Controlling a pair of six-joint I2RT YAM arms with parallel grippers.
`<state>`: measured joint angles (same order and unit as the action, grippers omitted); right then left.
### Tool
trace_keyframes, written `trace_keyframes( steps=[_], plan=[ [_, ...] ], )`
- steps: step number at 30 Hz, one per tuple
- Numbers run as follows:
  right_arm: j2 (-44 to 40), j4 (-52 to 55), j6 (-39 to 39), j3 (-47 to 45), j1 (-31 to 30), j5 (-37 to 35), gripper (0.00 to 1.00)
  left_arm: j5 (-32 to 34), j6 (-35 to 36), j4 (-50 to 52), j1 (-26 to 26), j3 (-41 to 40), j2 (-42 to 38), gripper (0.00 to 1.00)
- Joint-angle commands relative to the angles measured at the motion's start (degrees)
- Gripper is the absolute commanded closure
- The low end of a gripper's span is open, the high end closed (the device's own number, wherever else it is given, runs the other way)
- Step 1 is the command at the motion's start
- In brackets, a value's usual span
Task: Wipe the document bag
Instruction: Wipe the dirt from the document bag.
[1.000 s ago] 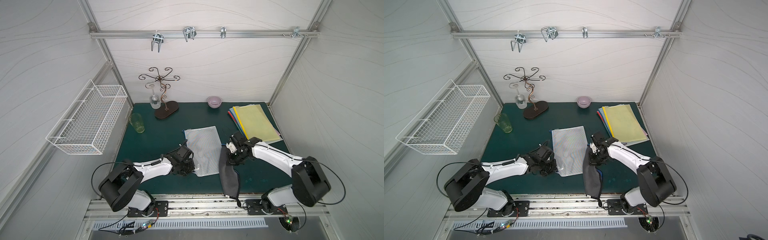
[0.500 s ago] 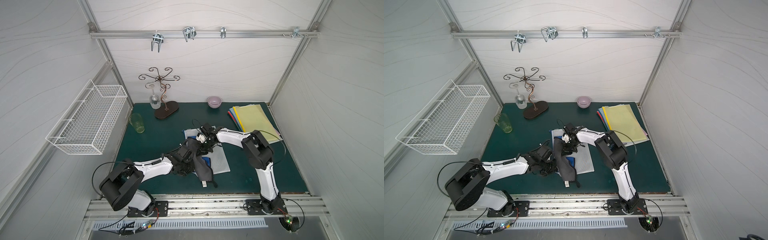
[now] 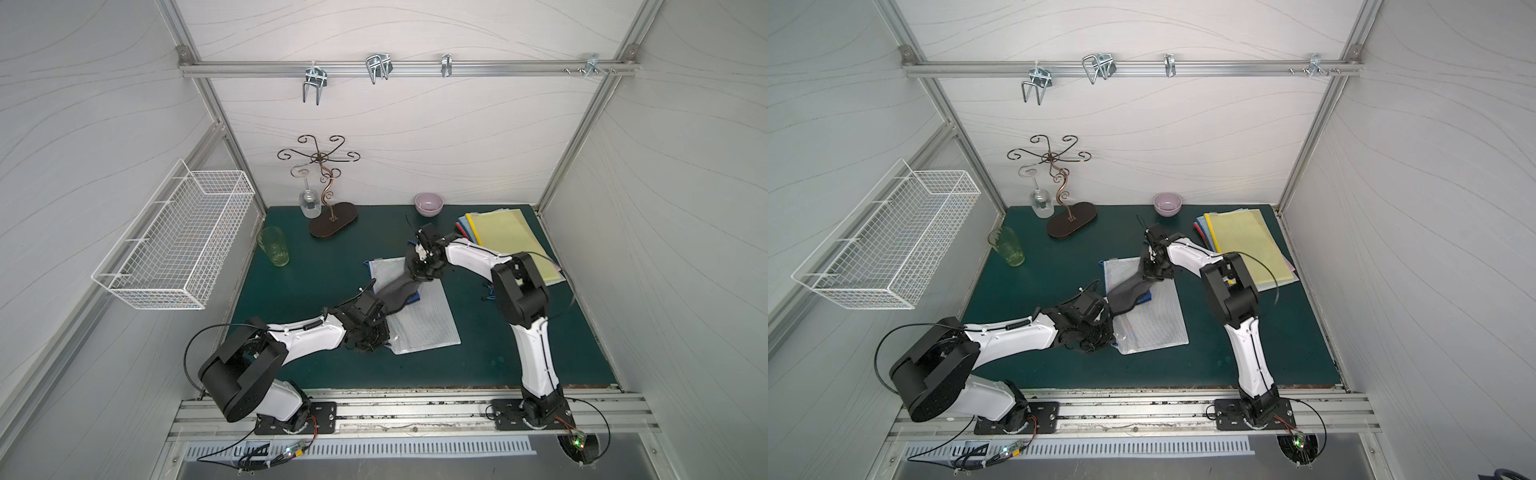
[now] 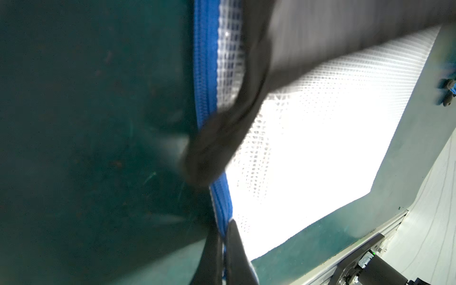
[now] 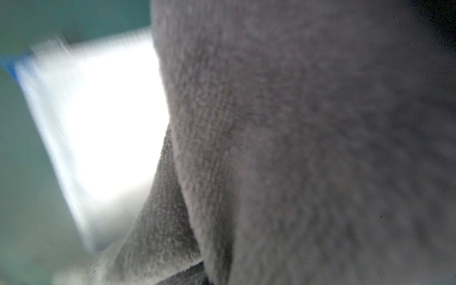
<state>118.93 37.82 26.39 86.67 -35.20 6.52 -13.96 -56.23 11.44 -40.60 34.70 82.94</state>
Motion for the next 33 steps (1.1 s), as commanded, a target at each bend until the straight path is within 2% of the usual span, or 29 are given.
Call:
trace_keyframes(
  steps=[1,4,6,8,11,12,16,20,23,25,27,29,33],
  plan=[
    [-12.4,6.5,-1.4,-14.1,-3.7,-5.5,1.00,-0.1,-0.4,0.1,-0.1,-0.4,-0.6,1.00],
    [-21.5,6.8,0.1,-22.8,-6.5,-3.4,1.00,0.6,0.0,0.7,-0.1,0.0,-1.3,1.00],
    [-23.6,4.1,0.2,-25.2,-8.2,2.0,1.00,0.7,0.2,0.8,-0.1,0.4,-1.4,1.00],
    [-20.6,0.9,0.1,-23.3,-10.0,8.4,1.00,0.7,0.4,0.7,-0.1,0.8,-1.0,1.00],
    [-11.4,-2.0,-1.0,-14.9,-11.4,17.8,1.00,0.6,0.2,0.4,-0.1,0.9,-0.7,1.00],
    [-8.6,-3.1,-0.6,-12.7,-11.2,18.6,1.00,0.8,0.1,0.4,-0.1,0.8,-0.8,1.00],
    [1.9,-3.6,0.6,-0.3,-7.2,17.2,1.00,1.6,0.2,1.0,-0.1,0.3,-1.5,1.00],
    [8.9,-4.1,1.5,11.6,-1.4,13.3,1.00,1.3,-0.2,0.4,-0.1,-0.5,-1.6,1.00],
    [11.4,-7.0,1.8,16.1,1.2,11.7,1.00,1.5,-0.2,0.3,-0.1,-0.4,-1.7,1.00],
    [11.8,-4.6,1.0,17.2,1.8,10.5,1.00,1.6,-0.1,0.6,-0.1,-0.1,-1.9,1.00],
    [9.6,-2.3,-0.2,14.1,1.5,9.8,1.00,1.8,-0.2,0.6,0.0,-0.1,-2.2,1.00],
    [5.3,-1.1,-0.3,6.6,0.6,8.6,1.00,1.7,-0.4,0.2,-0.1,-0.2,-2.2,1.00],
    [-7.1,-3.8,2.9,-13.9,-0.4,12.8,1.00,0.9,-0.4,-0.8,-0.1,0.3,-1.1,1.00]
  ],
)
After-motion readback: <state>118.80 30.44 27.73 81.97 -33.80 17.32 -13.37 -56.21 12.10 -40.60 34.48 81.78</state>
